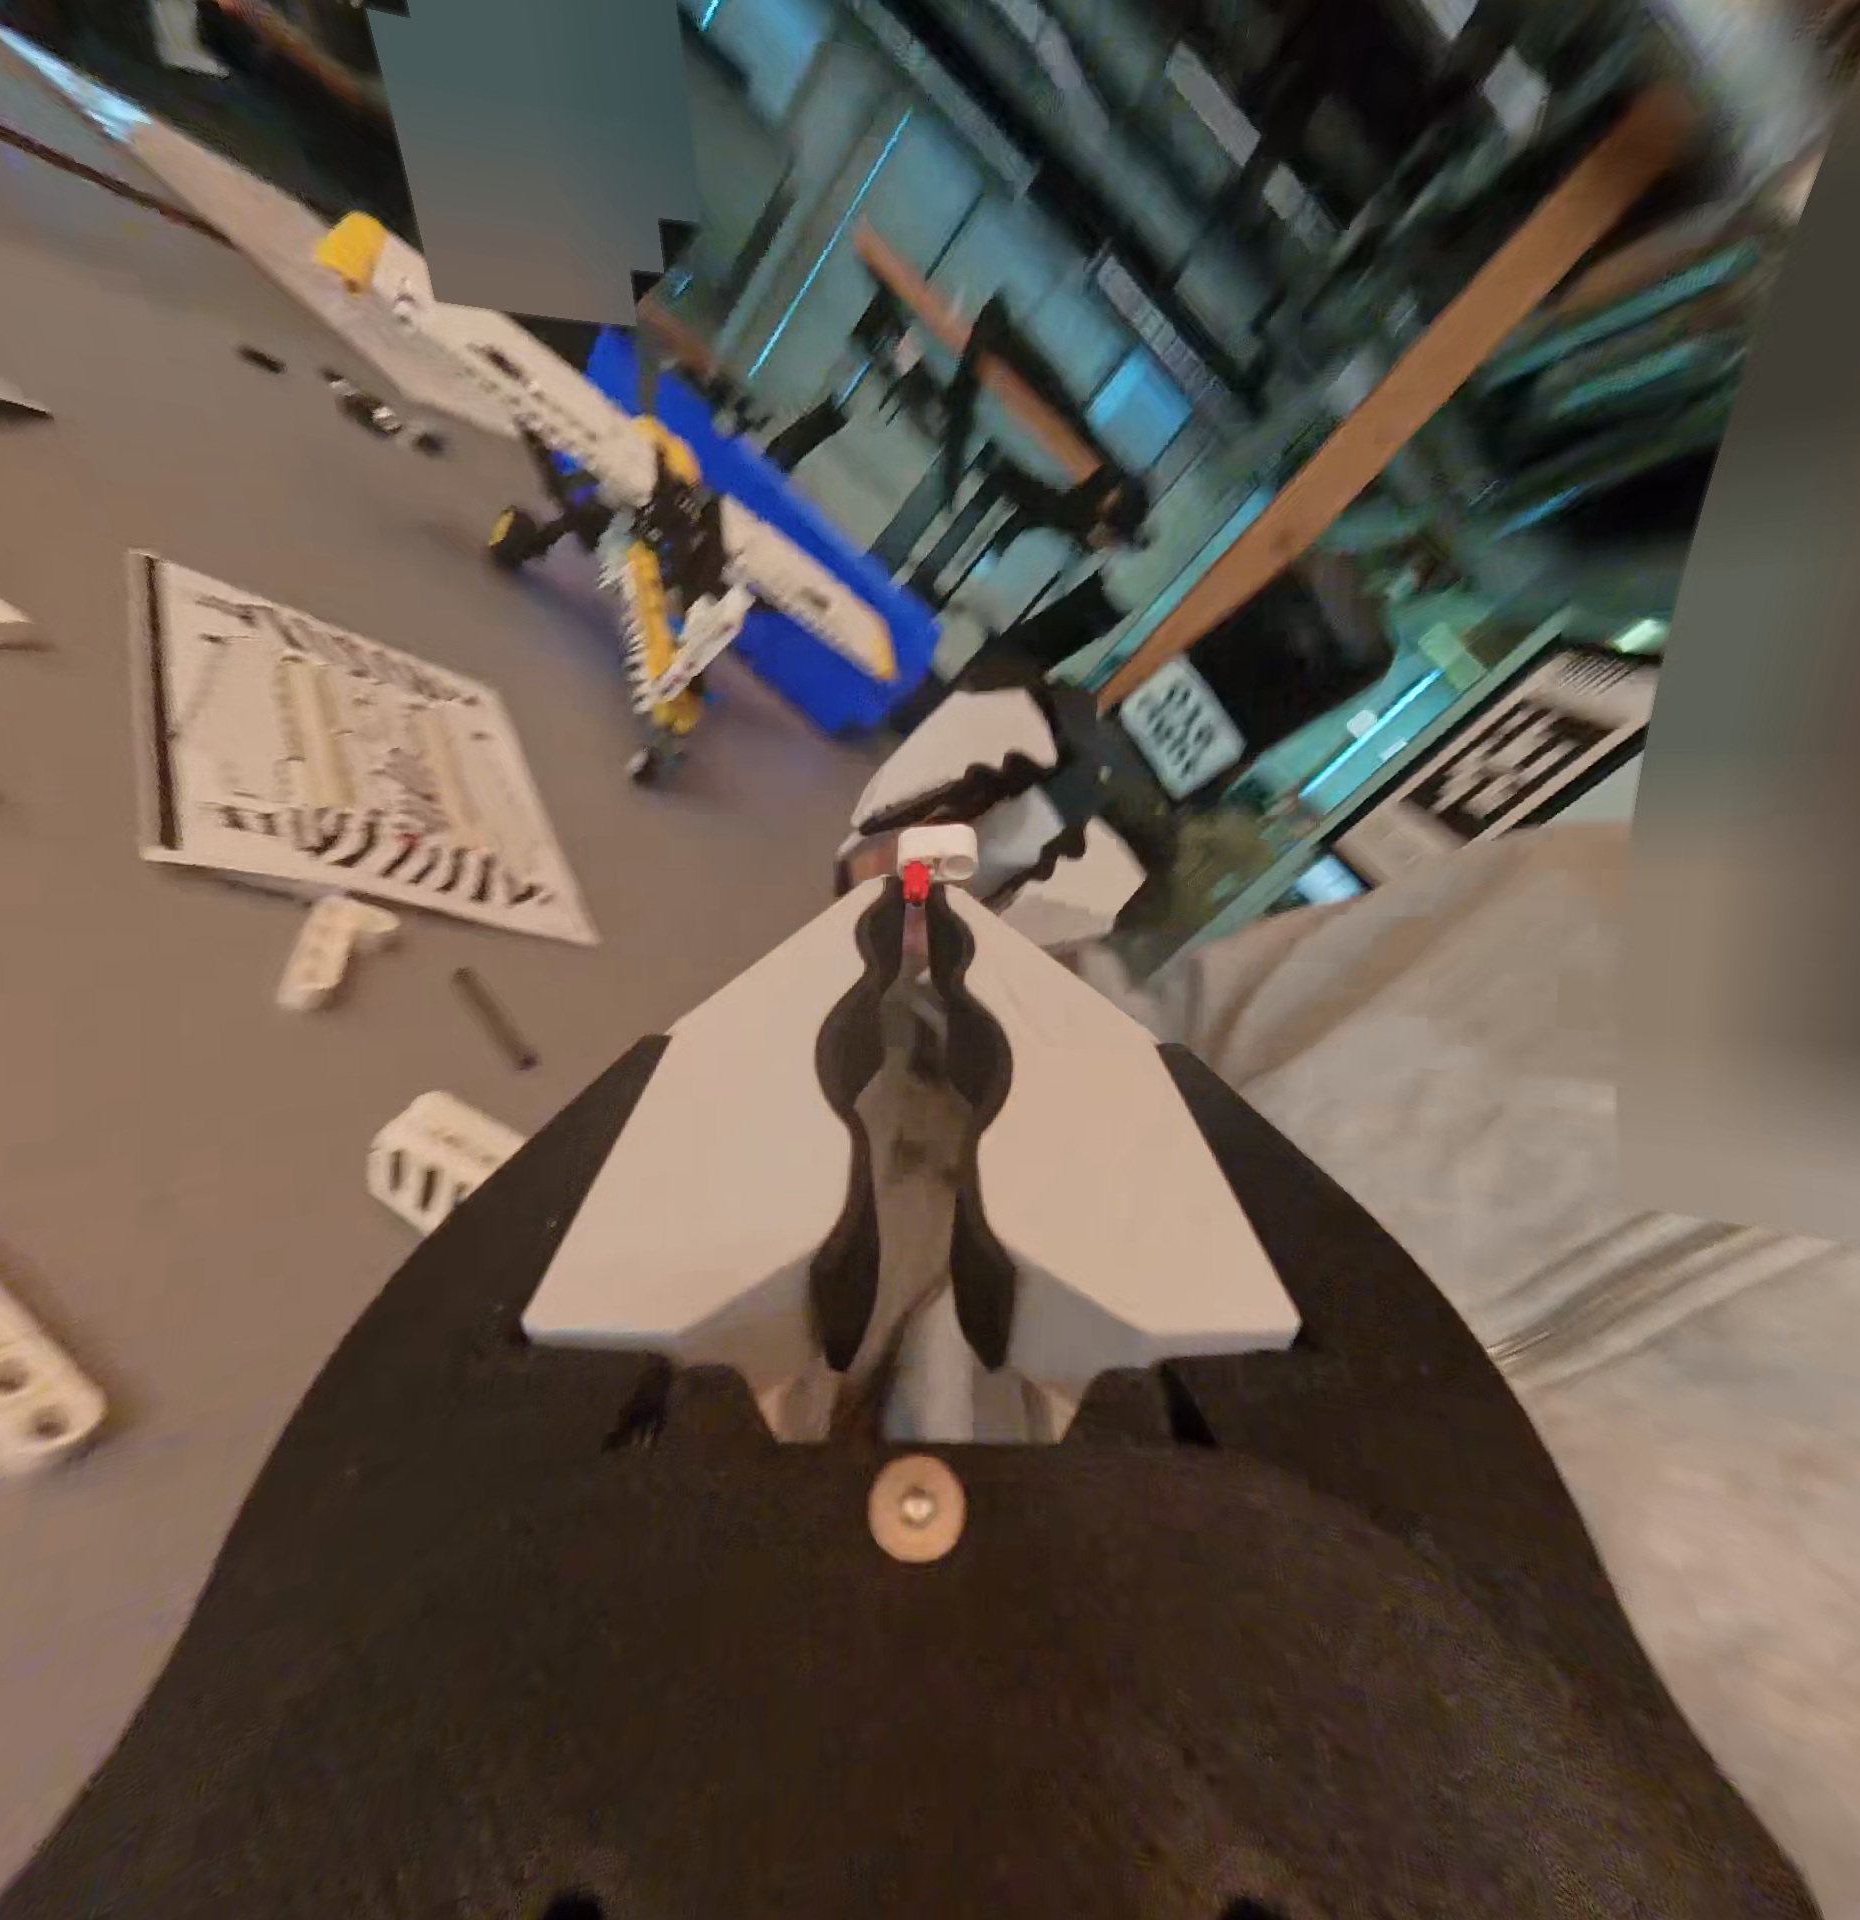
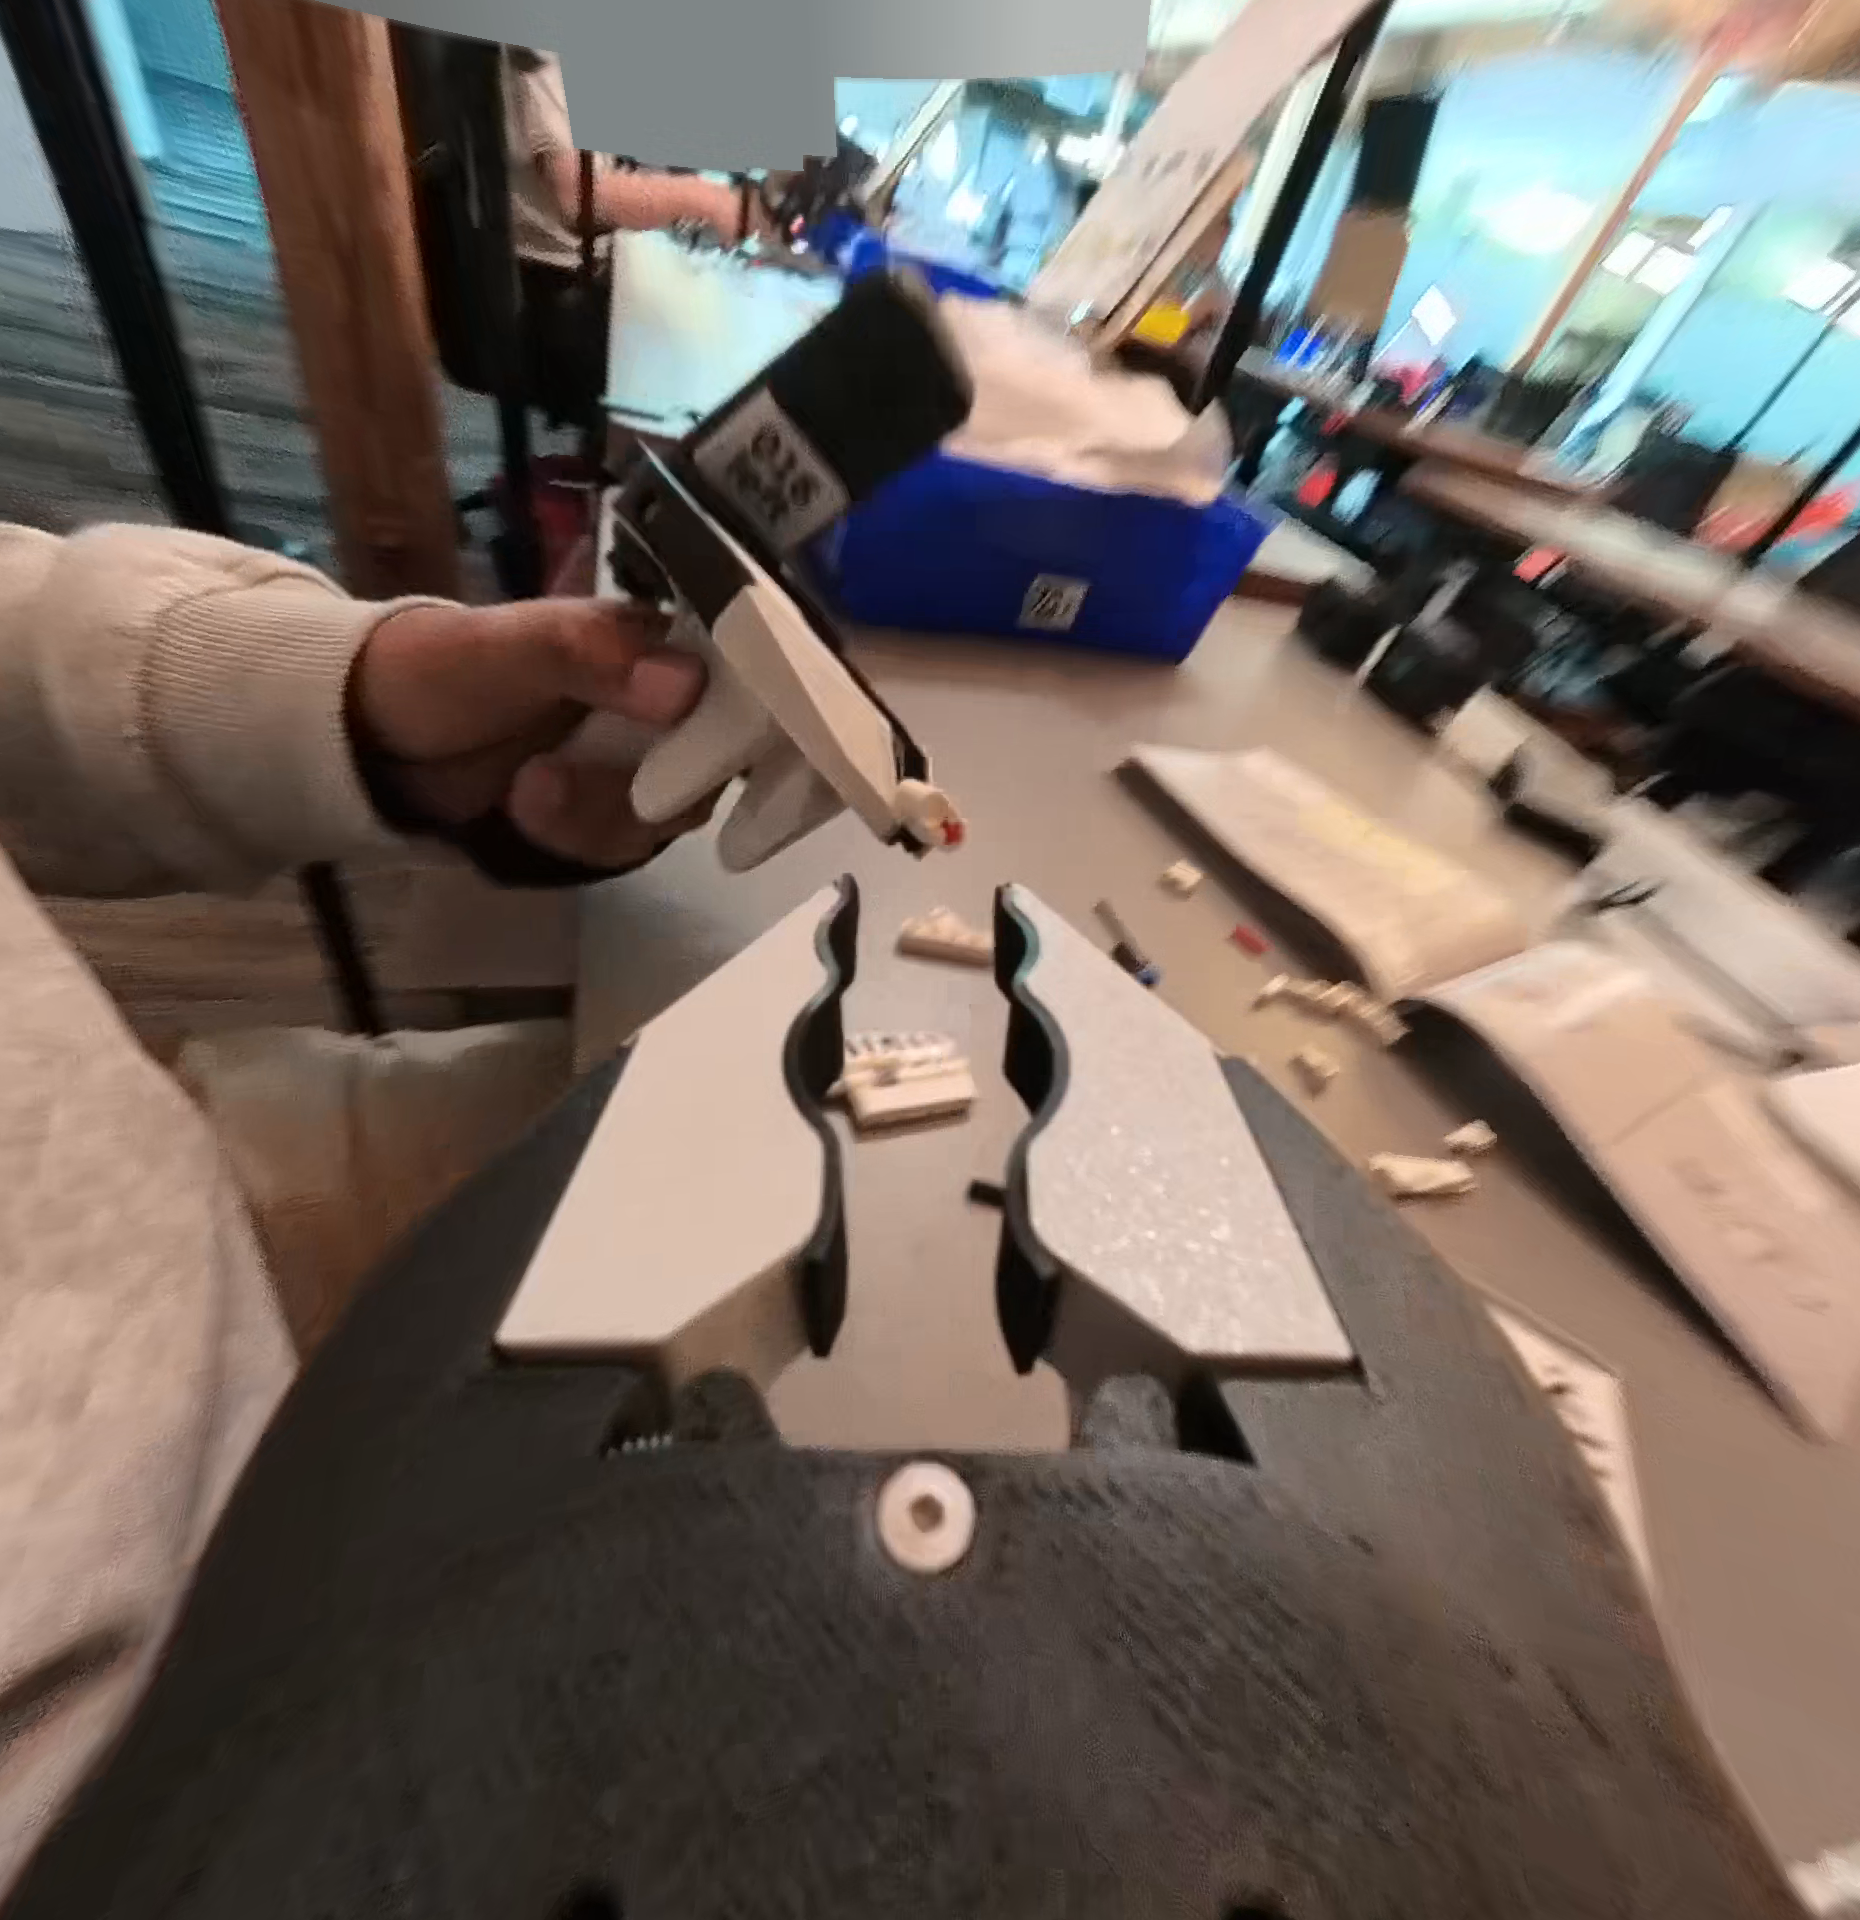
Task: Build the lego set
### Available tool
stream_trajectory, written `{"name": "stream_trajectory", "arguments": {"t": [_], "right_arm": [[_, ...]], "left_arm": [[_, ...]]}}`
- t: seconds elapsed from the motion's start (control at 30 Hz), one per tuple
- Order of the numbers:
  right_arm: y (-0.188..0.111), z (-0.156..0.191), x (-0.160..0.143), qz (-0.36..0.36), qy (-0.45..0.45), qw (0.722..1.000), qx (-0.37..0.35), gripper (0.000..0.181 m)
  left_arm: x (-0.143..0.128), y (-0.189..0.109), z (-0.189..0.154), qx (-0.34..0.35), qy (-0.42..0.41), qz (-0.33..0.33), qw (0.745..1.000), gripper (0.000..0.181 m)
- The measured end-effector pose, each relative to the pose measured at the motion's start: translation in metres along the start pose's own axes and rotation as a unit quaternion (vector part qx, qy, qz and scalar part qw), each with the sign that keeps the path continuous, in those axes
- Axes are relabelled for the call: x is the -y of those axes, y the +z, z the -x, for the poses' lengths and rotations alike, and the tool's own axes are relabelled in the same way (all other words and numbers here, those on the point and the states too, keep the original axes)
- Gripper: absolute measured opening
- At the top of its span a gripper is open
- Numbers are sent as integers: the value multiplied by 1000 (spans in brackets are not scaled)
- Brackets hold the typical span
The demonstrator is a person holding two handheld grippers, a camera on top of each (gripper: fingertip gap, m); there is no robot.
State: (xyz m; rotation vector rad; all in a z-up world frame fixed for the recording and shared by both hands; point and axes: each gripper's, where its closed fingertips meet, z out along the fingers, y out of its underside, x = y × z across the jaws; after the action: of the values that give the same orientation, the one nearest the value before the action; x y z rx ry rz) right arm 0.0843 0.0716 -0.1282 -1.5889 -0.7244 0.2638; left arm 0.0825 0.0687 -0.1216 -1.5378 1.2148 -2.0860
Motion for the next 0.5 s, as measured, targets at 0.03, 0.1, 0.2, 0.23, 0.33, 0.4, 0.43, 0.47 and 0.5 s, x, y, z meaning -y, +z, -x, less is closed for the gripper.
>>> {"name": "stream_trajectory", "arguments": {"t": [0.03,0.1,0.2,0.23,0.33,0.4,0.43,0.47,0.5], "right_arm": [[-2,-1,6,-11,-30,999,-20,24],[-5,-1,13,-19,-81,995,-54,22],[-6,1,19,-27,-116,990,-76,18],[-7,2,21,-31,-117,990,-74,16],[-11,3,26,-49,-102,991,-64,15],[-15,2,32,-68,-87,992,-61,12],[-17,1,34,-78,-78,992,-59,11],[-18,0,36,-84,-71,992,-59,11],[-18,-1,35,-84,-64,993,-57,11]], "left_arm": [[3,1,-3,-19,-26,-18,999,1],[4,4,-7,-52,-68,-40,996,1],[4,10,-16,-97,-115,-57,987,1],[4,11,-18,-109,-124,-61,984,1],[5,10,-19,-129,-145,-71,978,1],[5,9,-17,-127,-146,-73,978,1],[5,9,-17,-128,-147,-73,978,1],[5,9,-17,-130,-148,-71,978,1],[4,10,-17,-131,-149,-68,978,1]]}}
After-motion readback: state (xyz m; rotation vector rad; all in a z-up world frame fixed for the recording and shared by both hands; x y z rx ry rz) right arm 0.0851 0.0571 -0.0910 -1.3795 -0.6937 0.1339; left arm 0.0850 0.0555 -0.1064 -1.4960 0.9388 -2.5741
